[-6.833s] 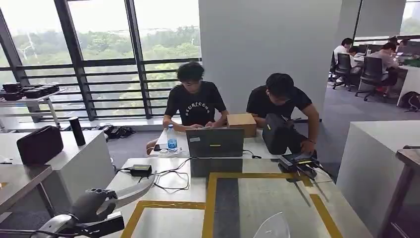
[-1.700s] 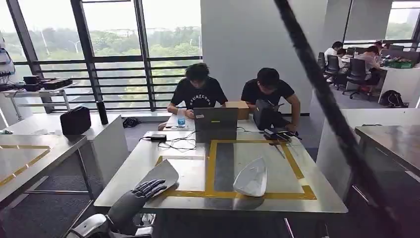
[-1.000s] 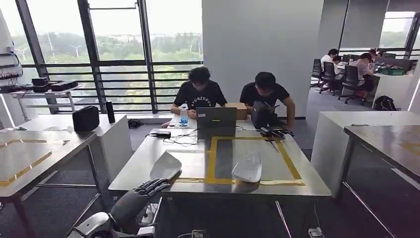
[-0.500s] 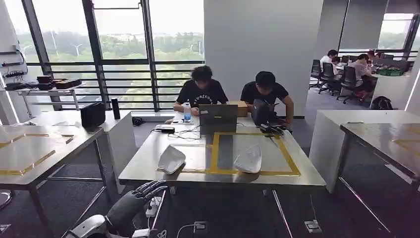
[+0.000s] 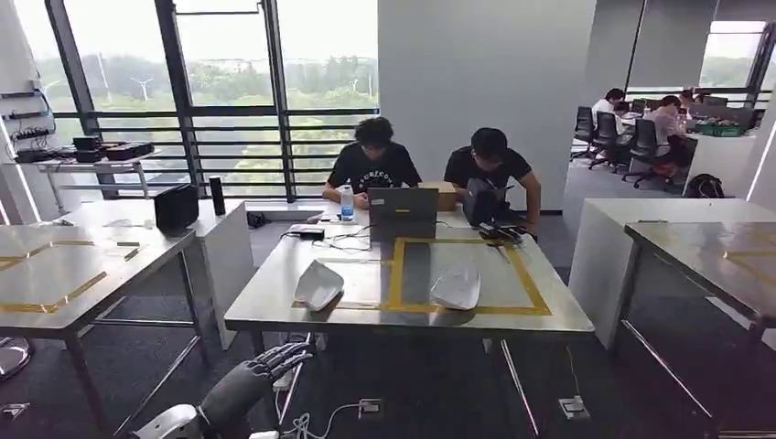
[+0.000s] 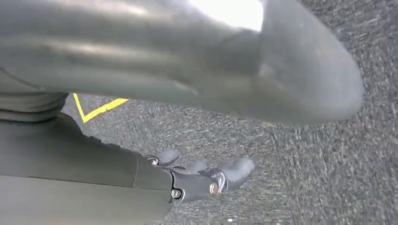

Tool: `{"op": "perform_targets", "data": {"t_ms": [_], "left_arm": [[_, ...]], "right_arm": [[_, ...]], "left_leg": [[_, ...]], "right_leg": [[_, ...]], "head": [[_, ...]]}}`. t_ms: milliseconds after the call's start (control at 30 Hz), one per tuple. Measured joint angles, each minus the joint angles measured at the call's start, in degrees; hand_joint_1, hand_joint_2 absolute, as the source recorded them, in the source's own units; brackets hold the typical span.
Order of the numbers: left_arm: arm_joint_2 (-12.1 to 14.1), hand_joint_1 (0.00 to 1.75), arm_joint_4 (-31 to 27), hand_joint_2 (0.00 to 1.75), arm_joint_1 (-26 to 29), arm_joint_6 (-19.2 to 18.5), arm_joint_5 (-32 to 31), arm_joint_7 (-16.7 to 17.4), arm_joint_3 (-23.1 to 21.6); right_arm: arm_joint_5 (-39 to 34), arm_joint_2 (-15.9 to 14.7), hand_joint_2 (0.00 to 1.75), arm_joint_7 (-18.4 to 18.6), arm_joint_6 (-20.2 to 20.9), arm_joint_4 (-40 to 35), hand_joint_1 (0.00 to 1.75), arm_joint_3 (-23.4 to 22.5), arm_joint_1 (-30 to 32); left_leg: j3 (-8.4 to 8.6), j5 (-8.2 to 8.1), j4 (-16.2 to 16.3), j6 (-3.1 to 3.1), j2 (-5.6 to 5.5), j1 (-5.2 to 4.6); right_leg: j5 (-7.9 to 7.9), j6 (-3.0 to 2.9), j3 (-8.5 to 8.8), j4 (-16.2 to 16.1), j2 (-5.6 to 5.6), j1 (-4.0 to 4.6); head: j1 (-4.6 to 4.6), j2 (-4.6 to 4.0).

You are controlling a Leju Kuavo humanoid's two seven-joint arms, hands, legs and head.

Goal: Take the parts from the cabinet and place them on the table.

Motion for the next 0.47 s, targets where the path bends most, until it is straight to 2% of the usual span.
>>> {"op": "perform_targets", "data": {"t_ms": [33,67,133,333,367,467], "left_arm": [[-0.02,0.00,0.02,1.75,-0.02,0.09,-0.04,0.11,0.00],[-0.02,0.00,0.02,1.75,-0.03,0.13,-0.09,0.17,0.00],[-0.04,0.00,0.11,1.75,-0.02,0.31,-0.15,0.17,0.00],[-0.07,0.00,0.31,1.75,0.04,0.96,-0.15,0.17,0.00],[-0.07,0.00,0.39,1.75,0.08,0.98,-0.15,0.17,0.00],[-0.07,0.00,0.63,1.75,0.14,1.40,-0.15,-0.15,0.00]], "right_arm": [[0.02,0.02,0.00,0.02,0.04,0.00,0.00,0.00,0.00],[0.04,0.02,0.00,0.04,0.09,0.00,0.00,0.00,0.03],[0.13,0.02,0.00,0.07,0.15,0.00,0.00,0.00,0.03],[0.37,0.02,0.00,0.33,0.13,0.00,0.00,0.00,0.03],[0.41,0.02,1.75,0.31,0.13,0.00,0.00,0.00,0.03],[0.59,0.02,1.75,0.07,0.22,0.00,0.00,0.00,0.03]], "left_leg": [[0.01,0.05,-0.18,-0.06,0.00,0.00],[0.00,0.28,-0.31,-0.41,0.00,0.01],[-0.04,0.54,-0.53,-0.73,-0.01,0.01],[-0.25,0.87,-0.61,-1.11,-0.01,0.04],[-0.26,0.89,-0.61,-1.11,-0.01,0.04],[-0.29,0.94,-0.60,-1.16,-0.01,0.04]], "right_leg": [[0.11,-0.18,-0.08,0.00,0.00,0.00],[0.15,-0.25,-0.17,0.00,-0.01,0.01],[0.29,-0.47,-0.33,0.02,-0.02,0.02],[0.56,-0.81,-0.62,0.10,-0.02,0.06],[0.57,-0.82,-0.63,0.10,-0.02,0.05],[0.62,-0.77,-0.64,0.10,-0.01,0.04]], "head": [[0.00,0.00],[-0.02,-0.02],[0.00,0.00],[0.00,0.00],[0.00,0.00],[0.00,0.00]]}}
